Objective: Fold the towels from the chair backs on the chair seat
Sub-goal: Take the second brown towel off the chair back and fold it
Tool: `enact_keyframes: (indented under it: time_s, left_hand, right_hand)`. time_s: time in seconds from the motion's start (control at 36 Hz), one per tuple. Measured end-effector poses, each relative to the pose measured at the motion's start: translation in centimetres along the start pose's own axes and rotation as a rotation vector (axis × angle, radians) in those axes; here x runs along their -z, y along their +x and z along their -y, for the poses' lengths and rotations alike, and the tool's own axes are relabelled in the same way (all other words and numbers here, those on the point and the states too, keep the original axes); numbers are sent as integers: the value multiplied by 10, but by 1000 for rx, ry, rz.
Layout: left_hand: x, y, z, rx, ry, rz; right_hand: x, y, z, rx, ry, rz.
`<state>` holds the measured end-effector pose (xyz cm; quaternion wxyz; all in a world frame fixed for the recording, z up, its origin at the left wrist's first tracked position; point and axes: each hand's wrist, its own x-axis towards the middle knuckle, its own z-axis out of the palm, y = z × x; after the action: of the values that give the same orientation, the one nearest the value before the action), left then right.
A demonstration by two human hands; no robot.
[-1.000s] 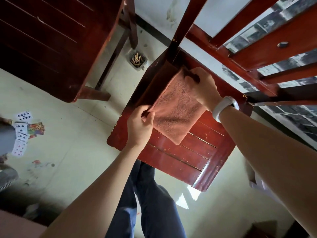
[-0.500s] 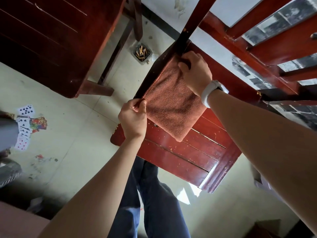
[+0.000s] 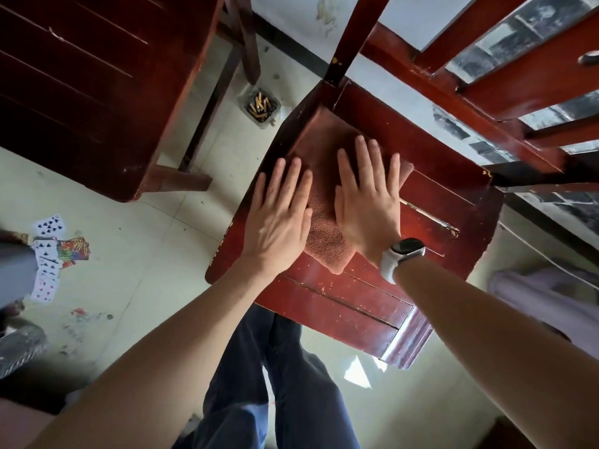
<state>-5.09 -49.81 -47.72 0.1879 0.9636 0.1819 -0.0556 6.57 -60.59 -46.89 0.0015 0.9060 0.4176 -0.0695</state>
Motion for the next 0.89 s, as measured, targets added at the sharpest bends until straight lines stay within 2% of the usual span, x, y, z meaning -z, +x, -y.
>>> enact_keyframes:
  time_s: [0.19, 0.31, 0.47, 0.61, 0.67, 0.78, 0.83, 0.89]
  left_hand:
    - [-14, 1, 10, 0, 111, 67]
    - [-9, 4, 9, 4, 75, 100]
    - [0, 3, 18, 0, -38, 119]
    - [-4, 3, 22, -17, 15, 160]
    - [-4, 4, 22, -15, 32, 162]
    - [0, 4, 21, -10, 17, 171]
    - [5, 5, 18, -13, -26, 160]
    - [9, 7, 16, 4, -88, 126]
  right_hand:
    - [-22, -3, -12, -53, 30, 47]
    - [-15, -2, -10, -56, 42, 83]
    - [2, -43, 7, 26, 228, -29]
    - [-20, -75, 26, -17, 130, 147]
    - [-25, -75, 26, -35, 138, 164]
    - [-18, -75, 20, -36, 373, 61]
    - [-10, -81, 18, -162, 560, -43]
    - [-1, -86, 17, -415, 731, -94]
